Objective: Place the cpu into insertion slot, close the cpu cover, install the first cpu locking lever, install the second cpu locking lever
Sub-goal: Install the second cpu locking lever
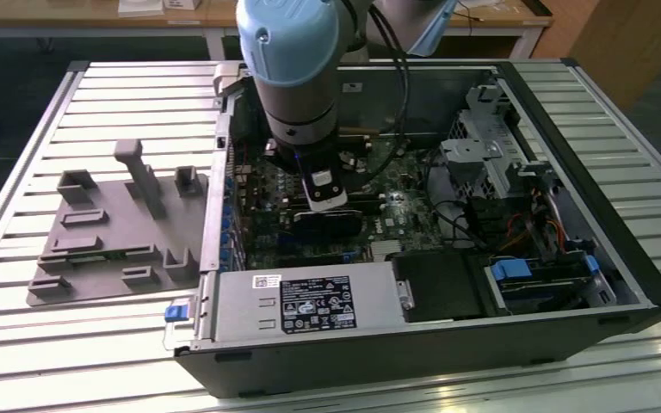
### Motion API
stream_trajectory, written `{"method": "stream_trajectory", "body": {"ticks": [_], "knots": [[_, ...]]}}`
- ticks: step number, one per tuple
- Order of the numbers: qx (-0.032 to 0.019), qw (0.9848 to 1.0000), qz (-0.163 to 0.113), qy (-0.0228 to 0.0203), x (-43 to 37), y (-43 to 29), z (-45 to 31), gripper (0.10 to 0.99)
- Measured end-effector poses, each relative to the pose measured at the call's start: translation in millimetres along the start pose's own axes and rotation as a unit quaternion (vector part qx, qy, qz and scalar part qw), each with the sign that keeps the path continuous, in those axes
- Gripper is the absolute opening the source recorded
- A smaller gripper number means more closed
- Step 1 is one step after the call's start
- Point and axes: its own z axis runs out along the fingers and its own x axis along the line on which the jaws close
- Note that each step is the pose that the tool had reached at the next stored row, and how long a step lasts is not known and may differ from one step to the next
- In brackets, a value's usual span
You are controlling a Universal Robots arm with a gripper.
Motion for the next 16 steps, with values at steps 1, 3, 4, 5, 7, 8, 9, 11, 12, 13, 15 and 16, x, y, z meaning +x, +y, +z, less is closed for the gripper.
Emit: {"method": "stream_trajectory", "body": {"ticks": [1,3,4,5,7,8,9,11,12,13,15,16], "knots": [[0.0000,1.0000,0.000,0.0000,0.0,1.2,-3.5,0.106],[0.0000,1.0000,0.000,0.0000,0.0,3.4,-9.8,0.106],[-0.0001,1.0000,0.000,0.0000,-0.1,4.6,-13.0,0.106],[-0.0001,1.0000,0.000,0.0000,-0.1,5.6,-15.9,0.106],[-0.0001,1.0000,0.000,0.0000,-0.1,7.5,-21.4,0.106],[-0.0001,1.0000,0.000,0.0000,-0.1,8.4,-24.2,0.106],[0.0000,1.0000,0.000,0.0000,-0.2,9.4,-27.0,0.106],[-0.0001,1.0000,0.000,0.0000,-0.2,11.3,-32.3,0.106],[0.0002,1.0000,0.000,-0.0001,-0.2,12.1,-34.8,0.106],[0.0010,1.0000,0.000,-0.0003,-0.3,12.8,-36.8,0.106],[0.0043,1.0000,-0.001,-0.0014,-0.3,14.2,-40.8,0.106],[0.0066,1.0000,-0.001,-0.0021,-0.4,14.8,-42.3,0.106]]}}
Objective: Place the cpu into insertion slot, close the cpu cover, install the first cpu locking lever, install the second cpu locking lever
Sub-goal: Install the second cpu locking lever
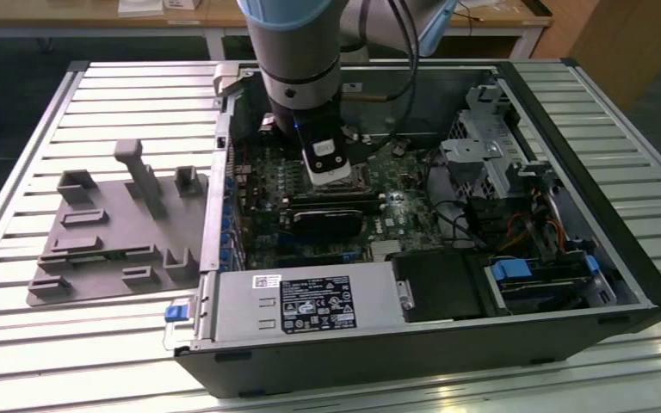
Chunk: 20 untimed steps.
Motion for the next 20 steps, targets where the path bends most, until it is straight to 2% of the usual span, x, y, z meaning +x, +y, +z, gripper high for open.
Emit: {"method": "stream_trajectory", "body": {"ticks": [3,9,14,20], "knots": [[0.0048,1.0000,0.000,-0.0013,-1.8,0.7,-1.2,0.106],[0.0063,1.0000,0.000,0.0012,-13.1,-0.4,-1.4,0.106],[0.0071,1.0000,0.001,0.0033,-20.2,-4.4,-1.4,0.106],[0.0077,1.0000,0.002,0.0051,-23.5,-8.9,6.4,0.106]]}}
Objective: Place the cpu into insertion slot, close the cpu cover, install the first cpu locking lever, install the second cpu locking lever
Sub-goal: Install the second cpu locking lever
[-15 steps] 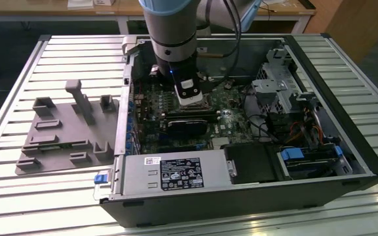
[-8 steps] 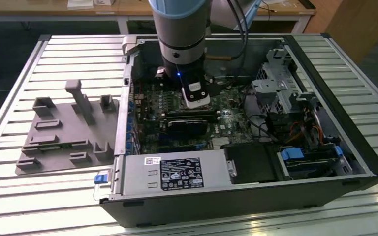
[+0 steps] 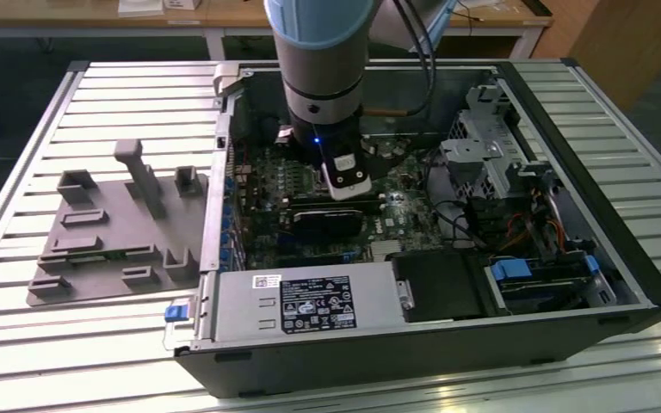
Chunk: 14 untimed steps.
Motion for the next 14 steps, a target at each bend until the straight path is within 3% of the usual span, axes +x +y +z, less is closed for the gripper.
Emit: {"method": "stream_trajectory", "body": {"ticks": [9,14], "knots": [[0.0006,1.0000,0.001,0.0042,-2.2,-4.5,14.7,0.106],[-0.0067,1.0000,0.002,0.0067,-0.8,-7.0,20.6,0.106]]}}
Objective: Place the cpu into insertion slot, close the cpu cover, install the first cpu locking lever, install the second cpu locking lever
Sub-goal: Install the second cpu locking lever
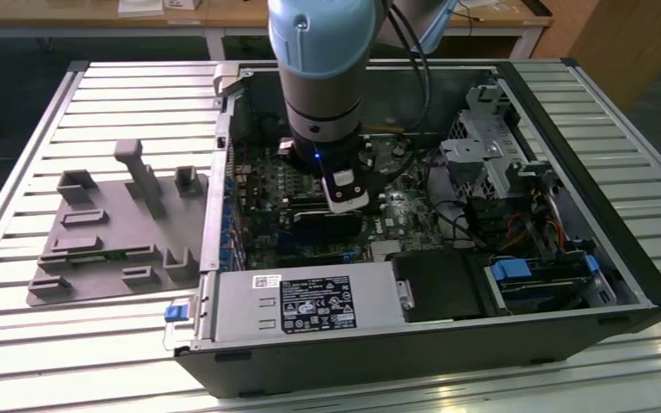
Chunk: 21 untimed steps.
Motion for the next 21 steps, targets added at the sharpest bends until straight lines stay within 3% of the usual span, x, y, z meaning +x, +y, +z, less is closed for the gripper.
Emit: {"method": "stream_trajectory", "body": {"ticks": [6,12,21], "knots": [[-0.0077,1.0000,0.001,0.0024,7.2,-4.1,4.7,0.106],[-0.0112,0.9999,0.001,0.0036,8.4,-6.7,9.7,0.106],[-0.0245,0.9997,0.002,0.0081,14.9,-12.0,18.4,0.106]]}}
